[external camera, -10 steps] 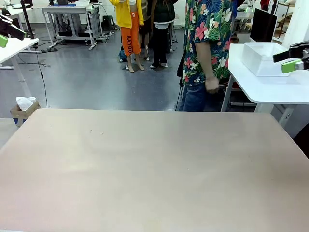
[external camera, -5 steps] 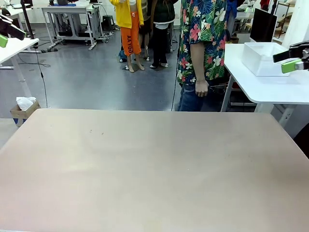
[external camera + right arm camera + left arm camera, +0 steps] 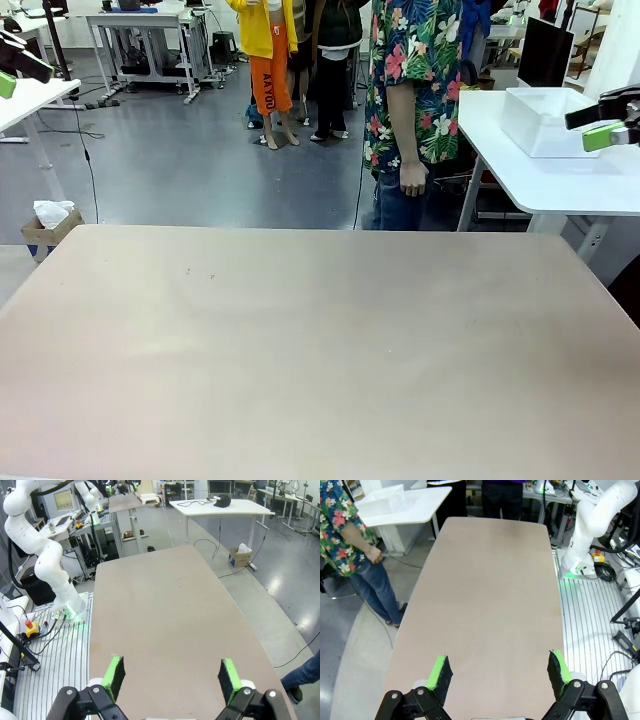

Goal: Stack the cups and store them in the basket.
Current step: Place the stack of Reusable plastic cups into the Pantry Basket.

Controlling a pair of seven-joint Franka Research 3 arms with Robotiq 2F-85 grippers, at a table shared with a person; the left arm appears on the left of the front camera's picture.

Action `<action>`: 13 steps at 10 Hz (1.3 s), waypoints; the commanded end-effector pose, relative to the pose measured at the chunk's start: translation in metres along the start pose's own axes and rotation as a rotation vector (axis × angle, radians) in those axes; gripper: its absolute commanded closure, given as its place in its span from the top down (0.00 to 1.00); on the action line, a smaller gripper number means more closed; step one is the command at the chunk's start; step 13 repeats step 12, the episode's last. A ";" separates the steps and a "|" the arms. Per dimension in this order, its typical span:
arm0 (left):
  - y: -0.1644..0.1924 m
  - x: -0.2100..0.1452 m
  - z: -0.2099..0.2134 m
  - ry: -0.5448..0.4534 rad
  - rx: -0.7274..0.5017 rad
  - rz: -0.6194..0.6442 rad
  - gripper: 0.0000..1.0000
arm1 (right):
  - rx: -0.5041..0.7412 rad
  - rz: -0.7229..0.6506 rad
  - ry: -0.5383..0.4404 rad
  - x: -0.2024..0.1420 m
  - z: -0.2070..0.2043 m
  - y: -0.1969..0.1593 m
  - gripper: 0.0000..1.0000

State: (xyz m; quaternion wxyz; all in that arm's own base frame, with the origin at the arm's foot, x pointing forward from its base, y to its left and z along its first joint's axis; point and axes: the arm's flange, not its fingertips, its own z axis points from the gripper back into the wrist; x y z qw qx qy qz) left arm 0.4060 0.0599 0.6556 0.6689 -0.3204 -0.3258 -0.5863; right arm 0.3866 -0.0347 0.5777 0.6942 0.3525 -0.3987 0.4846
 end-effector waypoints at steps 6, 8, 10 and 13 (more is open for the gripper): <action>-0.001 0.004 0.001 0.002 0.002 0.008 1.00 | 0.001 0.000 -0.028 0.005 0.000 0.000 1.00; -0.001 0.004 0.001 0.002 0.002 0.008 1.00 | 0.001 0.000 -0.028 0.005 0.000 0.000 1.00; -0.001 0.004 0.001 0.002 0.002 0.008 1.00 | 0.001 0.000 -0.028 0.005 0.000 0.000 1.00; -0.001 0.004 0.001 0.002 0.002 0.008 1.00 | 0.001 0.000 -0.028 0.005 0.000 0.000 1.00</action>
